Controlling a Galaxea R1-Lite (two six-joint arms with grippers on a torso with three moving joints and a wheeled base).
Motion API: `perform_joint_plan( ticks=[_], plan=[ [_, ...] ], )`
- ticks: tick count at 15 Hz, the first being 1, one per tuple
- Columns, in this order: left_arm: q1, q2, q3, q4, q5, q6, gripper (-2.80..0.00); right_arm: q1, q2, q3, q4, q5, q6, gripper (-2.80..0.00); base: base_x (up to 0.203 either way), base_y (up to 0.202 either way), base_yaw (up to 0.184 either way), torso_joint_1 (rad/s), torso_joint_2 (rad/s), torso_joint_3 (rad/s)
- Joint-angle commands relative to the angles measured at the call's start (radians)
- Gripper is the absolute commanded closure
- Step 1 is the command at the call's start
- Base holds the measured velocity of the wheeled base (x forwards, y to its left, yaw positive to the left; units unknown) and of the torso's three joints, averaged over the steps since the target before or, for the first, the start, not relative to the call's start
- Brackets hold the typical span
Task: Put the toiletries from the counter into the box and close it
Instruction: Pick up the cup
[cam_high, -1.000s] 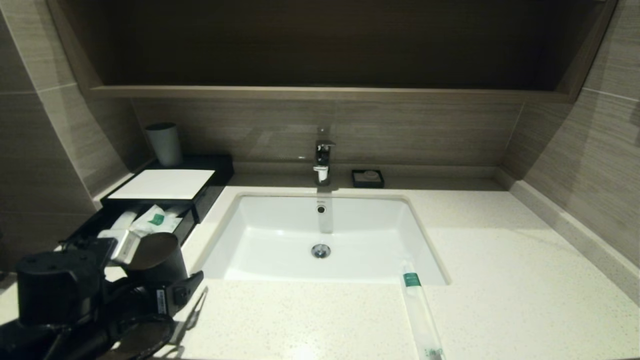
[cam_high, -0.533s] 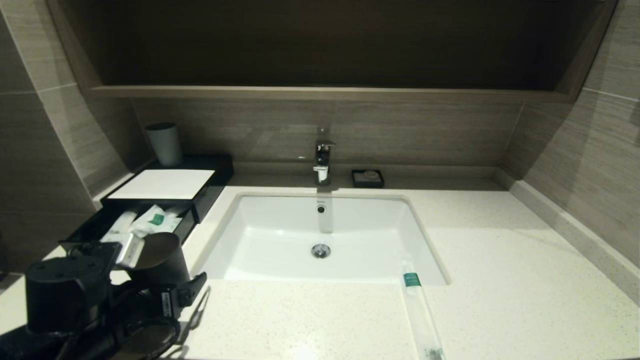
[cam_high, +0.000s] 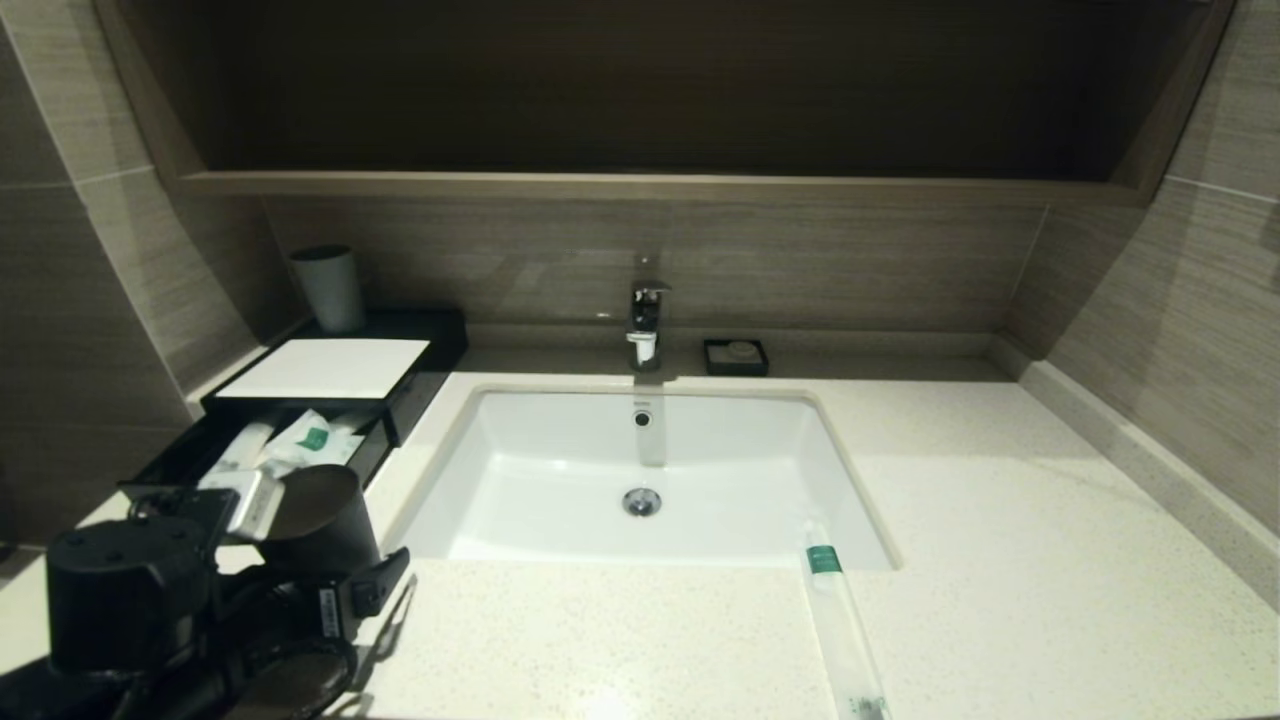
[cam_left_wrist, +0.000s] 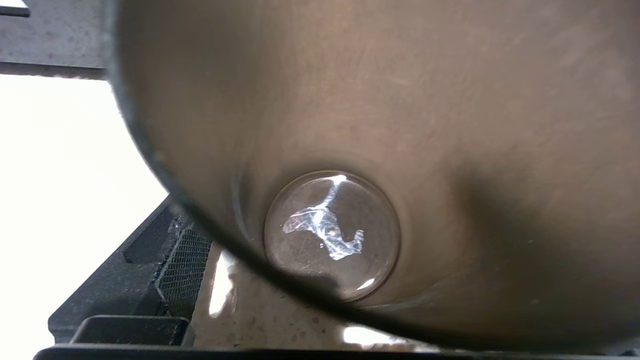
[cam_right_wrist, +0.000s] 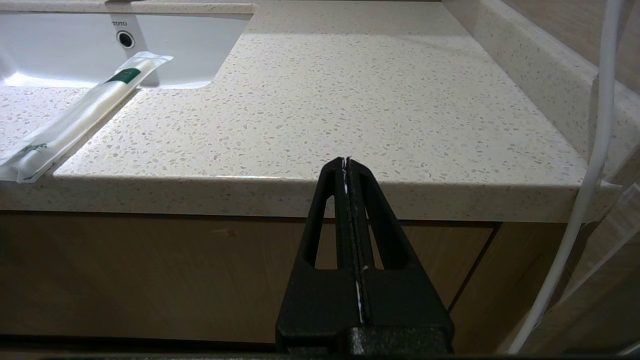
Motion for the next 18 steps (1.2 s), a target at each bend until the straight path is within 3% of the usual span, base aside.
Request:
perform_joint_plan(
  ticks=[1, 18],
  plan=[
    [0.000, 0.002, 0.006, -0.019, 0.004, -0.001, -2.80, 0.000, 0.000, 0.000, 0.000, 0.000, 0.000, 0.00, 0.000, 0.000, 0.000, 0.000, 0.00, 0.000],
    [0.000, 0.009, 0.007, -0.023, 0.007, 0.003, -2.80, 0.000, 0.000, 0.000, 0.000, 0.000, 0.000, 0.00, 0.000, 0.000, 0.000, 0.000, 0.00, 0.000]
  ],
)
